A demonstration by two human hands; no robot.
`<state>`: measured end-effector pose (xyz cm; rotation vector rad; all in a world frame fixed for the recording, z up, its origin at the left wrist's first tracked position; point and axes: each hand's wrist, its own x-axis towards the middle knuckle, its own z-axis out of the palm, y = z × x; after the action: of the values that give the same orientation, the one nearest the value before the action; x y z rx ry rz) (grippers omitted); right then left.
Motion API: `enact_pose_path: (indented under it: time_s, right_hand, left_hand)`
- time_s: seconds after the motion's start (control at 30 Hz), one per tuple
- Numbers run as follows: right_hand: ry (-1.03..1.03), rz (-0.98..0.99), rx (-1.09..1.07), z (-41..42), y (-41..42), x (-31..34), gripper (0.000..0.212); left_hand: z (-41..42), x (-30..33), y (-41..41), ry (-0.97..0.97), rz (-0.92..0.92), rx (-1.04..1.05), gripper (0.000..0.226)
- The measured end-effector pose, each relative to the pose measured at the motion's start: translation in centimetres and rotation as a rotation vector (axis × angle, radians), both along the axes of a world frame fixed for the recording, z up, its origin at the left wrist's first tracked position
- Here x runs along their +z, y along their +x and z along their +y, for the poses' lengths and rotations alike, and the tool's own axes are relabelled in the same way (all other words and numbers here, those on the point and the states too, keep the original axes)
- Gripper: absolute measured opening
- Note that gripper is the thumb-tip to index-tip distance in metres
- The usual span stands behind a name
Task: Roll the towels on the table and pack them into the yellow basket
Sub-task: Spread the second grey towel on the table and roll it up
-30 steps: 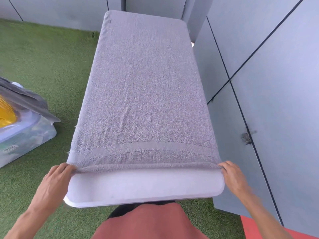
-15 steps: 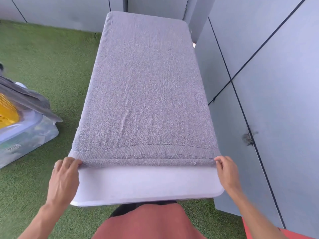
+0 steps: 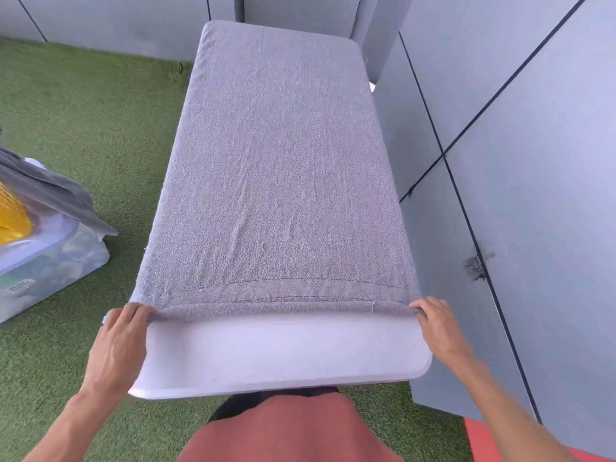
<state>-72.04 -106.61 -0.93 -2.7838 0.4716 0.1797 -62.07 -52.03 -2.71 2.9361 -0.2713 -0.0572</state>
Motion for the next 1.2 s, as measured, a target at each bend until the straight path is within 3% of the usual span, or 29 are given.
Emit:
enact_pose_path:
  time_s: [0.1,0.17,0.23,0.3,0.4,0.5,0.6,0.77,1.0,1.2]
  right_hand:
    - [0.118,0.231,0.060,-1.5,-0.1,1.6,0.023]
    - [0.252,0.297,-0.029,-2.3,0.4,2.3,0.023]
    - [0.361,0.249,-0.160,-2.1,1.4,2.7,0.023]
    - [0.367,0.144,-0.273,-1.6,2.3,2.4,0.027]
    - [0.186,0.010,-0.311,-1.1,2.5,0.8,0.034]
    - [0.025,-0.054,-0.202,0.7,1.4,0.0,0.031]
    - [-0.014,-0.130,-0.128,3.0,-0.1,0.3,0.015]
    - [-0.051,-0.065,-0.022,2.4,-1.3,-0.9,0.040]
    - [-0.065,-0.053,-0.064,2.4,0.9,-0.6,0.029]
    - [0.141,0.200,-0.060,0.3,1.1,1.6,0.027]
  left_hand:
    - [1.7,0.5,0.7,0.007,0.171,-0.029,0.019]
    - [2.0,1.4,2.2,-0.059,0.353,0.018,0.015]
    - [1.9,2.1,4.3,-0.146,0.533,0.072,0.012]
    - [1.6,2.6,5.9,-0.227,0.591,0.143,0.018]
    - [1.0,2.9,5.8,-0.188,0.438,0.286,0.020]
    - [0.0,2.0,2.9,-0.062,0.083,0.135,0.012]
    - [-1.0,0.1,-0.8,-0.034,-0.054,0.003,0.035]
    - [-1.6,-1.0,-1.9,-0.012,-0.045,0.036,0.053]
    - [-1.1,-0.3,2.3,-0.079,-0.029,-0.053,0.023]
    - [0.6,1.0,4.1,-0.153,0.308,0.021,0.030]
